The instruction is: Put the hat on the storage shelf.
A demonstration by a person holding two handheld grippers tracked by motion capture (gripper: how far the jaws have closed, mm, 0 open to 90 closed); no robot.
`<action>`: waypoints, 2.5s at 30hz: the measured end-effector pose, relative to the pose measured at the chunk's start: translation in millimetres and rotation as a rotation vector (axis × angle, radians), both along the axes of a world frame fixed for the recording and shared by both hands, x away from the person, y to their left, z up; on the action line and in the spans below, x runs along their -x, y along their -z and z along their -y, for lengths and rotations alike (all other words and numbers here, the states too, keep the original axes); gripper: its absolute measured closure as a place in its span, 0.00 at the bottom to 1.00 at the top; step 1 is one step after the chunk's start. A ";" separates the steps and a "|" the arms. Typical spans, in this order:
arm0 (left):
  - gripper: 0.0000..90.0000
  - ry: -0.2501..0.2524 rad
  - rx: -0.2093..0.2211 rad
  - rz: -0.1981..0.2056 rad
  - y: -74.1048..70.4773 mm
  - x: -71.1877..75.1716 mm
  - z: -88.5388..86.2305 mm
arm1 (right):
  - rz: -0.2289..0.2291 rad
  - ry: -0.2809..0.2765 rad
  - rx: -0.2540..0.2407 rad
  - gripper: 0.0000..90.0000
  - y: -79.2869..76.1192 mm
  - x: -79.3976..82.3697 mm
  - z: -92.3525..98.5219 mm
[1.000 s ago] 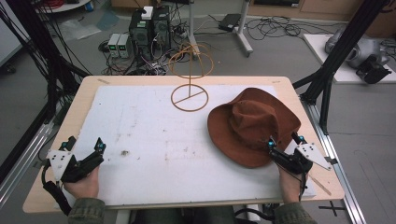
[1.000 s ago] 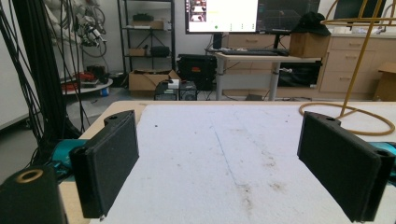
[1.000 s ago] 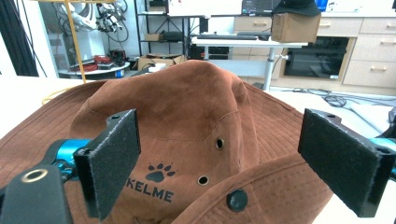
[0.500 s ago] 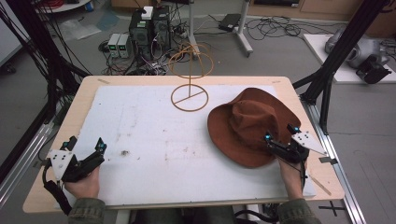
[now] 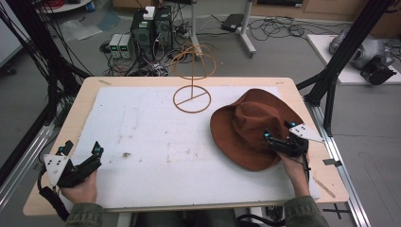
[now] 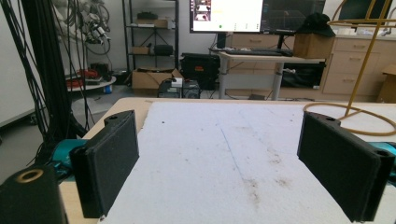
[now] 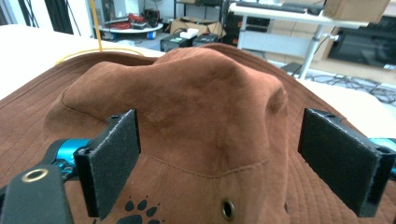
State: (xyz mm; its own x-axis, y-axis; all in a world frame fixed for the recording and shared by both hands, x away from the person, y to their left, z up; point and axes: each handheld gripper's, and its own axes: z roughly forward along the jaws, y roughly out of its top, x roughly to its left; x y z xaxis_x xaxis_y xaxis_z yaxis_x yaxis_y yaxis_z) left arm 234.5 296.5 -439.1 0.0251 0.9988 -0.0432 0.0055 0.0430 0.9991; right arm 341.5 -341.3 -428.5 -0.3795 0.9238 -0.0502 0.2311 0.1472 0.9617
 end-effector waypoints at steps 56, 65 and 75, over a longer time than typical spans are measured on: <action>0.15 0.017 0.027 -0.002 1.4 -0.8 -0.6 | 0.291 0.055 -0.388 0.98 -41.6 31.7 6.2; 0.15 0.015 0.037 0.001 1.5 -1.1 -1.6 | 0.329 0.020 -0.398 0.98 -53.9 34.4 -4.0; 0.15 0.030 0.035 0.000 1.8 -5.9 2.0 | 0.389 0.000 -0.460 0.98 -83.3 27.8 -12.5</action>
